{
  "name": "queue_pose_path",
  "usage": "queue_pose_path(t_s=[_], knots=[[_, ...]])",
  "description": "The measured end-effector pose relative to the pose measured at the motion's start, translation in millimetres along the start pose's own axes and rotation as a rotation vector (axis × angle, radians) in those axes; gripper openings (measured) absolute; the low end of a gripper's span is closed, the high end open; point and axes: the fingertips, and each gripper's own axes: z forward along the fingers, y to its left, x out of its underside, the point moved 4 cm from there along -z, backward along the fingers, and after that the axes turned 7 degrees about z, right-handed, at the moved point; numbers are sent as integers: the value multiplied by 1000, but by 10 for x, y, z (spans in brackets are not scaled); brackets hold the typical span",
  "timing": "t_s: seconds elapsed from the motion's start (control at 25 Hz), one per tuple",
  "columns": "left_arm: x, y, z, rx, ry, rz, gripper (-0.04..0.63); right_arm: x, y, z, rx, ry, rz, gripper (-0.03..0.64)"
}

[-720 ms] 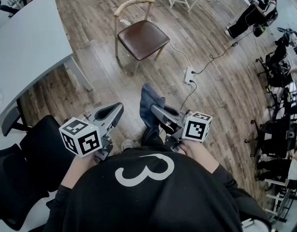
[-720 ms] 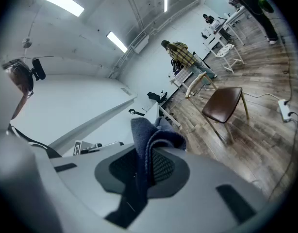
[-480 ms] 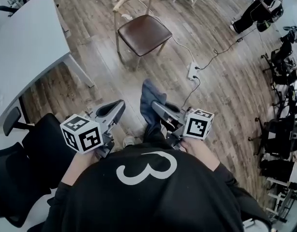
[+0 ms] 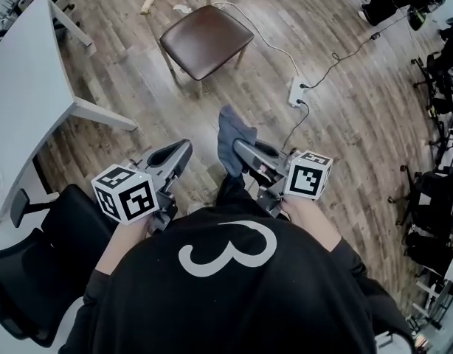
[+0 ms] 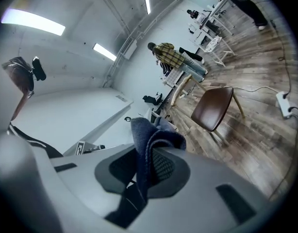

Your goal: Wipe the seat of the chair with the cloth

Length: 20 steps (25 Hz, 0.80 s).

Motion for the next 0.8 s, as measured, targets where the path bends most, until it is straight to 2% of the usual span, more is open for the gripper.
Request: queue_pose_path(t_s=[0.2,0.36,0.56,0.68,0.8], knots=[[-253,164,774,-24,59,-18,14,-544,-393,-4,-41,96,-6,48],[-498,283,1272,-59,43,-47,14,-986,-729,-43,-49,150,-11,48],[-447,537,1492,-121,33,-135,14,-1254,-1175,74,17,226,-75,48],[-365,792,1547,-167,44,-215,14,-1320,-1363,242,26,260,-34,48],[-357,1144,1613,-190,43,-263,14,-1382,-1516,522,36,292,0,49]])
